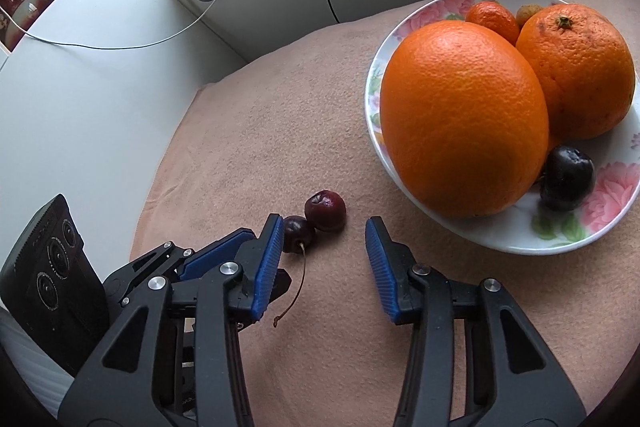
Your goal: Organize fruits
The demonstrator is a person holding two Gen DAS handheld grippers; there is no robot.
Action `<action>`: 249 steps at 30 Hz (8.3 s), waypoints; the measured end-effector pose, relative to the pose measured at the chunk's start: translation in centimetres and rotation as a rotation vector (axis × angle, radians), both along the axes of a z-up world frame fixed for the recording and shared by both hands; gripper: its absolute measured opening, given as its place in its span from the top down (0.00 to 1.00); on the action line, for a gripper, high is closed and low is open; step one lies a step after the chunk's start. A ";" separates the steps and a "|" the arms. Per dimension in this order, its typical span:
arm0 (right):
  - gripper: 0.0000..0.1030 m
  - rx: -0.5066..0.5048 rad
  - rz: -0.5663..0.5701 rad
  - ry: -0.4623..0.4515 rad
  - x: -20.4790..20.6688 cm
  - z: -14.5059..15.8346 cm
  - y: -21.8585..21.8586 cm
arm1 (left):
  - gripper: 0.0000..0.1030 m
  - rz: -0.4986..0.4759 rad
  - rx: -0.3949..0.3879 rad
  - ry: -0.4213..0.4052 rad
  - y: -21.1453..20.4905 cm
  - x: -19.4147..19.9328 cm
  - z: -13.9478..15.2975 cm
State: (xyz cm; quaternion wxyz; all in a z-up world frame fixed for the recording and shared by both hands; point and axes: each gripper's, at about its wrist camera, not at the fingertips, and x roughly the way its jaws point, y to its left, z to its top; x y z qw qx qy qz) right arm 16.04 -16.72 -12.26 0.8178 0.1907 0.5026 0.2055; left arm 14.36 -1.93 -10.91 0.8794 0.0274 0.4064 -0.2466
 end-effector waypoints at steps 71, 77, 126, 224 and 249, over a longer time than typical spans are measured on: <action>0.76 -0.226 0.191 -0.113 0.7 1.0 5.4 | 0.80 0.034 -0.049 0.044 1.8 -0.3 -0.6; 0.76 -0.194 0.173 -0.136 0.7 2.6 3.8 | 0.80 0.050 -0.094 0.047 2.6 -0.4 0.1; 0.76 -0.171 0.005 -0.211 6.7 7.7 -10.9 | 0.80 -0.013 -0.133 -0.028 -8.2 9.8 4.7; 0.00 -0.398 -0.199 -0.478 -3.8 12.8 -13.7 | 0.20 0.217 -0.044 -0.266 -7.2 -2.2 10.5; 0.00 -0.380 -0.281 -0.434 -7.9 11.7 -15.3 | 0.20 0.264 -0.012 -0.254 -6.7 -6.5 9.8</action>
